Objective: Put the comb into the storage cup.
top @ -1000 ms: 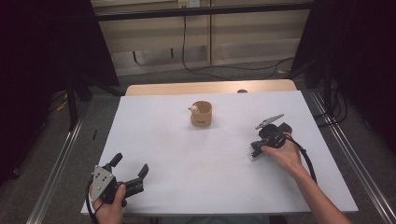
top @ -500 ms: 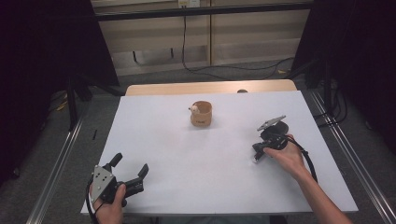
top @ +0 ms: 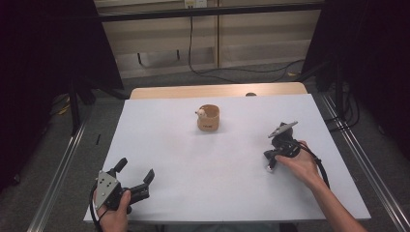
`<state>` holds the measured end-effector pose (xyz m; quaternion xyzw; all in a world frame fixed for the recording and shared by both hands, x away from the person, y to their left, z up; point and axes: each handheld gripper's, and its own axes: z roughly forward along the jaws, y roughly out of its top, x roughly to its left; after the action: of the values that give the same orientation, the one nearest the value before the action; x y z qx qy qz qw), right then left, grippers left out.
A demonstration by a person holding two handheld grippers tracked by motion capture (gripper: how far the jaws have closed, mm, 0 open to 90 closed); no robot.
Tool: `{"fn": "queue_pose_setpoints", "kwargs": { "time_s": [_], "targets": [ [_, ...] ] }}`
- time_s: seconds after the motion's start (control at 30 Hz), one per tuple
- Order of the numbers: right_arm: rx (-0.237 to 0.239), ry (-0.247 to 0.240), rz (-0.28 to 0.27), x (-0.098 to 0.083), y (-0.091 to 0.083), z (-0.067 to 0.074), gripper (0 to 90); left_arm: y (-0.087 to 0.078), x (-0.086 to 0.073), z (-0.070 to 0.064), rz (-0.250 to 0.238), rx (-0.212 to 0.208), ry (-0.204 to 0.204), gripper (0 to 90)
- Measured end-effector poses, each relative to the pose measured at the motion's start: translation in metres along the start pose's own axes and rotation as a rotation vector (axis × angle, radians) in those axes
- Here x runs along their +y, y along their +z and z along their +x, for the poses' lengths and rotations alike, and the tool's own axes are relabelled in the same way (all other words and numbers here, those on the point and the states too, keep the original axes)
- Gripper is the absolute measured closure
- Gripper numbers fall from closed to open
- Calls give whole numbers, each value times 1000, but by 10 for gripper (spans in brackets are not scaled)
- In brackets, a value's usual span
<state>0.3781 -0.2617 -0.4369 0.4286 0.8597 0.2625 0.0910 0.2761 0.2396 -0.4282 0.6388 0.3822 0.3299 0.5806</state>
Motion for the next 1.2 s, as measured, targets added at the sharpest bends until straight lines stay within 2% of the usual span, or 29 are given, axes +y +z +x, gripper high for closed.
{"fn": "queue_pose_setpoints", "kwargs": {
  "time_s": [0.07,0.2,1.2],
  "targets": [
    [7,14,-15,-3,-1,-1,900,1,0,0,-2,-1,-8,16],
    [10,9,-18,-5,-2,-2,900,1,0,-1,-3,-1,-8,17],
    [9,18,1,-15,-11,-5,900,1,0,-1,5,-11,-4,17]
  ]
}}
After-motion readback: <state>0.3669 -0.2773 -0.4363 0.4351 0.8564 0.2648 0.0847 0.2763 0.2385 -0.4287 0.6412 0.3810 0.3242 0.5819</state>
